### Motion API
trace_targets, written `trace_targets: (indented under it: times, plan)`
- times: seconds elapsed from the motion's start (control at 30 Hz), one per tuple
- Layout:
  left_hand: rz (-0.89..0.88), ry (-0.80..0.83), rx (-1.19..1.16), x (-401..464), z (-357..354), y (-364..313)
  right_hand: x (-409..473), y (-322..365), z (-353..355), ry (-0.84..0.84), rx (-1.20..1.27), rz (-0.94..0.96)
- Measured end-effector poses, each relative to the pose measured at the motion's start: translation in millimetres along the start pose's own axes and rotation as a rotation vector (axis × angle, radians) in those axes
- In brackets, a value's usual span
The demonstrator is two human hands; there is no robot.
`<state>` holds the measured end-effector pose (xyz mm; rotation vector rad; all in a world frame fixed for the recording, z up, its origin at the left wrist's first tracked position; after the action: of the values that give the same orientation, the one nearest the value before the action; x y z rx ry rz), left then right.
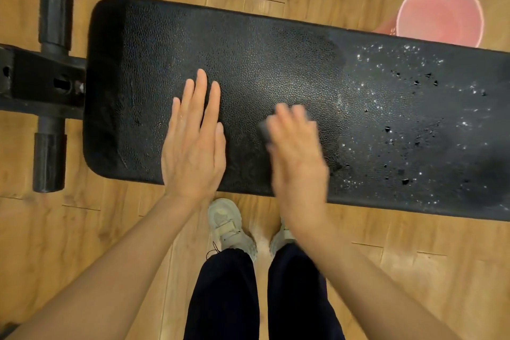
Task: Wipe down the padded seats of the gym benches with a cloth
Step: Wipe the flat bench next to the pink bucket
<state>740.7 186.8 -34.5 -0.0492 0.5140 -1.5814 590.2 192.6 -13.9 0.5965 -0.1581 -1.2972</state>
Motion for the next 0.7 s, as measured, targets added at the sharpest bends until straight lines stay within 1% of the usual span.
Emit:
trace_targets:
  times: [0.07, 0.1, 0.13, 0.17, 0.2, 0.27, 0.33, 0.4, 0.47, 0.5, 0.57, 0.63, 0.7]
  plan:
    - [-0.006, 0.000, -0.006, 0.0, 0.1, 0.4, -2.3, 27.5, -19.4, 0.085, 0.004, 0.237]
    - [-0.010, 0.001, -0.008, -0.4, 0.1, 0.5, -4.6, 22.9, -18.8, 0.141, -0.011, 0.347]
    - [-0.013, -0.003, -0.008, -0.6, 0.3, 0.3, -8.5, 9.9, -13.7, 0.184, -0.037, 0.417]
    - [-0.015, -0.008, -0.007, -0.5, 0.6, 0.0, -14.7, -8.3, -7.6, 0.206, -0.070, 0.443]
    - [-0.016, -0.010, -0.007, -0.5, 0.6, -0.5, -21.0, -27.9, 3.7, 0.208, -0.088, 0.421]
    - [-0.005, -0.019, -0.005, -0.9, 0.5, 0.3, -31.5, -58.5, 23.2, 0.183, -0.045, 0.304]
    - [0.003, -0.030, -0.002, -1.5, 0.4, 0.9, -34.0, -54.5, 19.7, 0.159, 0.007, 0.252]
    - [-0.005, -0.029, -0.005, -1.5, -0.6, 0.1, -31.0, -25.2, -3.2, 0.173, 0.028, 0.339]
    - [-0.005, -0.033, -0.001, -1.4, -0.1, 0.4, -26.5, 0.3, -18.6, 0.249, 0.027, 0.476]
    - [-0.005, -0.032, 0.004, -1.3, 0.0, 0.5, -25.5, 2.2, -17.2, 0.292, 0.005, 0.544]
    - [-0.009, -0.032, 0.012, -1.1, 0.2, 0.2, -32.1, -16.8, -7.6, 0.383, -0.061, 0.642]
    - [-0.009, -0.035, 0.007, -1.2, -0.2, -0.1, -45.5, -48.7, 7.0, 0.423, -0.098, 0.639]
    - [0.006, -0.047, 0.003, -1.7, -0.2, 0.1, -54.2, -64.9, 15.6, 0.389, -0.082, 0.576]
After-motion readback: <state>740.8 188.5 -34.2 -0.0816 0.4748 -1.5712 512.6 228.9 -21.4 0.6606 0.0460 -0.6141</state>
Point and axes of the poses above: each hand's wrist, its own x-axis towards the middle knuckle, its own z-axis out of the back of the hand, y = z × x, the point moved 7 cm from there along x, towards the middle knuckle, and after that the axes turned 14 degrees about y, right-handed, at the moved point
